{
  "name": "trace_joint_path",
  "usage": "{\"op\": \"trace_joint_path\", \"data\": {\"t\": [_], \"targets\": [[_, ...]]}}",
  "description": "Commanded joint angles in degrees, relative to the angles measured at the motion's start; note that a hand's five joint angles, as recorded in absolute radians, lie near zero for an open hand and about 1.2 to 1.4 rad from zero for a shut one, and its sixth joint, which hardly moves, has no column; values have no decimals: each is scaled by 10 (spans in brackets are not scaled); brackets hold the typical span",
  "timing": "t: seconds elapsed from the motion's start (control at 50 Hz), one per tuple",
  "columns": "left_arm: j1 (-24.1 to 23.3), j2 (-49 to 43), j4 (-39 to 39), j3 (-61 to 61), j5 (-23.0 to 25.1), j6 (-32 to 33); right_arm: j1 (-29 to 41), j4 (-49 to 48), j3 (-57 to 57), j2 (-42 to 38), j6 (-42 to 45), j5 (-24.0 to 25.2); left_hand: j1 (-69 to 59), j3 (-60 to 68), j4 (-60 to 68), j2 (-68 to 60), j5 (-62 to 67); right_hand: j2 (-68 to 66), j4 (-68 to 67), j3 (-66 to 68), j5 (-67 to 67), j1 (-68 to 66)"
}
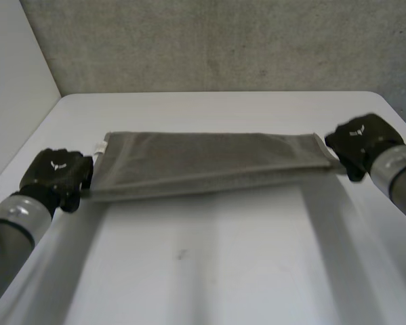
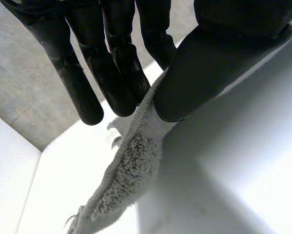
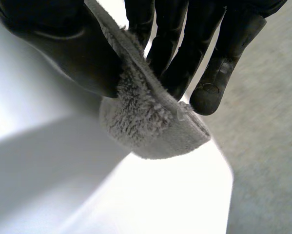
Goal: Fold the towel.
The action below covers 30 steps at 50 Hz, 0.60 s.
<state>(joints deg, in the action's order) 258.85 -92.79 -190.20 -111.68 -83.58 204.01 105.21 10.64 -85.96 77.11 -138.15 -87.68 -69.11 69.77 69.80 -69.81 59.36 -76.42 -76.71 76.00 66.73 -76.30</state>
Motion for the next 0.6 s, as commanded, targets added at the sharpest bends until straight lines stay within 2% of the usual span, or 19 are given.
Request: {"op": "trace_joint_path", "data": {"t": [0.02,0.06,0.16,0.34,0.38,0.4,0.44,0.46,0.5,0.52,0.56,0.58,0.6], "targets": [[-6,77,79,-54,22,67,-13,126,-59,69,53,7,-109,102,102,-102,106,-36,-33,40,33,-37],[-8,114,125,-62,46,73,-16,152,-83,101,88,8,-109,102,102,-102,106,-36,-33,40,33,-37],[-8,159,178,-59,63,75,-34,170,-108,148,137,7,-109,102,102,-102,106,-36,-33,40,33,-37],[-8,153,170,-36,66,77,-60,185,-115,155,202,22,-109,102,102,-102,106,-36,-33,40,33,-37],[-12,87,118,-19,67,78,-60,173,-101,111,203,48,-109,102,102,-102,106,-36,-33,40,33,-37],[-12,87,118,-19,67,78,-60,173,-101,110,203,48,-109,102,102,-102,106,-36,-33,40,33,-37],[-32,7,59,25,63,78,-52,157,-61,30,193,71,-109,102,102,-102,106,-36,-33,40,33,-37],[-33,7,59,25,63,78,-52,157,-61,30,193,71,-109,102,102,-102,106,-36,-33,40,33,-37],[-57,-81,23,85,58,78,-44,151,-16,-36,166,67,-109,102,102,-102,106,-36,-33,40,33,-37],[-57,-82,23,85,58,78,-44,151,-16,-36,166,67,-109,102,102,-102,106,-36,-33,40,33,-37],[-85,-166,18,165,56,85,-31,150,48,-108,135,59,-109,102,102,-102,106,-36,-33,40,33,-37],[-85,-166,18,166,56,85,-31,150,48,-108,135,59,-109,102,102,-102,106,-36,-33,40,33,-37],[-91,-200,16,204,53,90,-25,150,83,-144,123,55,-109,102,102,-102,106,-36,-33,40,33,-37]]}}
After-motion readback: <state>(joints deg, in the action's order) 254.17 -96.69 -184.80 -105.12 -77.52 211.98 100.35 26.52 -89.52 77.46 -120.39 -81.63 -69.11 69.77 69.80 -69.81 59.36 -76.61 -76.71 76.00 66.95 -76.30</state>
